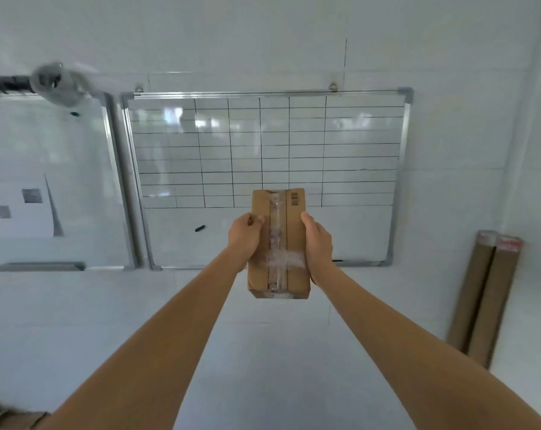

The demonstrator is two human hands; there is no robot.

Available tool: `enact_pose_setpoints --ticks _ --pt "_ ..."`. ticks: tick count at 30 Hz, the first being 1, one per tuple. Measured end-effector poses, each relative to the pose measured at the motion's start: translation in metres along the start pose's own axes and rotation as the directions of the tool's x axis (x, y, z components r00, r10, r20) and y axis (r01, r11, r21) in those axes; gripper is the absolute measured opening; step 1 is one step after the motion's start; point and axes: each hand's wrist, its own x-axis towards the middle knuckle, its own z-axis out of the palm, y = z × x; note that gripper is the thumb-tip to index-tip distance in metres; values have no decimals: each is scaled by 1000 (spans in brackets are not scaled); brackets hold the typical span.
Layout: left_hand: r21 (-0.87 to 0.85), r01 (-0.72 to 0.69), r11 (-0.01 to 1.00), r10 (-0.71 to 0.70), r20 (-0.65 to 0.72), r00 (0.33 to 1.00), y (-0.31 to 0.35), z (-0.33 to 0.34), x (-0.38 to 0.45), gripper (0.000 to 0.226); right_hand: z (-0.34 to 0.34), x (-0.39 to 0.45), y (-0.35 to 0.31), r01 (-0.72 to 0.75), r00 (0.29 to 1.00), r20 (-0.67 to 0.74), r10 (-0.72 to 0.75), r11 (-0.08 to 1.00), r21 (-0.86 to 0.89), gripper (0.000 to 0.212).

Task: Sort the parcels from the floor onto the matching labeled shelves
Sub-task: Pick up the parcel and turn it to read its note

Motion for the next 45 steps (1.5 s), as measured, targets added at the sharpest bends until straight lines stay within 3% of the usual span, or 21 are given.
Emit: enact_pose_setpoints --ticks 3,10,15,23,30,35,38,42,45 --pt "18 -30 999 31 -19 999 5 -2 3 24 4 0 -14 72 996 -47 -71 997 13 41" --pt "-28 6 1000 -8 -72 997 13 -9 4 26 20 -7 -40 252 963 -70 -259 963 -100 18" --pt "-75 -12 997 11 -17 1000 18 -7 -1 32 31 -11 -48 255 948 -133 -290 939 -230 48" --pt "-323 77 943 -66 47 997 35 2 -8 40 33 -8 -55 313 922 -95 -376 866 -391 56" --pt "-243 156 957 -124 141 982 46 -1 0 74 17 6 -66 414 877 -112 -467 854 -315 28" --pt "-241 67 968 -43 102 994 43 0 10 67 5 19 -70 458 863 -61 -501 828 -322 25" --pt "-272 54 961 -29 94 995 40 -2 19 62 4 23 -71 440 886 -36 -463 862 -251 45" --pt "-348 58 936 -15 125 992 38 -7 16 53 3 28 -72 264 963 101 -251 953 -150 84" --pt "-332 69 941 -23 141 990 36 -9 15 57 5 29 -69 102 980 182 -82 989 -104 82"
